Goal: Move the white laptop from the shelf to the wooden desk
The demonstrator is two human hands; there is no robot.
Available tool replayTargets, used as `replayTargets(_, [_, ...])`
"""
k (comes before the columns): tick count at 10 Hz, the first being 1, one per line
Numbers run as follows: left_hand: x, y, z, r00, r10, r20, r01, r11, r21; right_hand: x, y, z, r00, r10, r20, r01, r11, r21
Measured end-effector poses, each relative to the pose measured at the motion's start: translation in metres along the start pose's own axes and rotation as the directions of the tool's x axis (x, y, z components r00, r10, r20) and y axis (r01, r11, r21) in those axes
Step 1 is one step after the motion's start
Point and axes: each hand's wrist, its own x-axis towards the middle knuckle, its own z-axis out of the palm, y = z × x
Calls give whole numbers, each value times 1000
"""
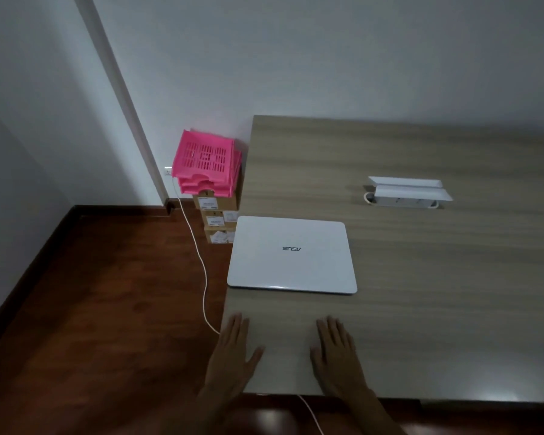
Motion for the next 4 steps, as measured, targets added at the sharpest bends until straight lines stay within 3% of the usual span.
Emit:
replayTargets(3, [0,3,28,991,-55,-120,62,997,49,-6,5,19,1000,25,-6,-25,1000,-13])
replayTargets(4, [-4,3,31,991,-53,-123,58,998,38,-1,8,18,999,38,-12,-36,985,166])
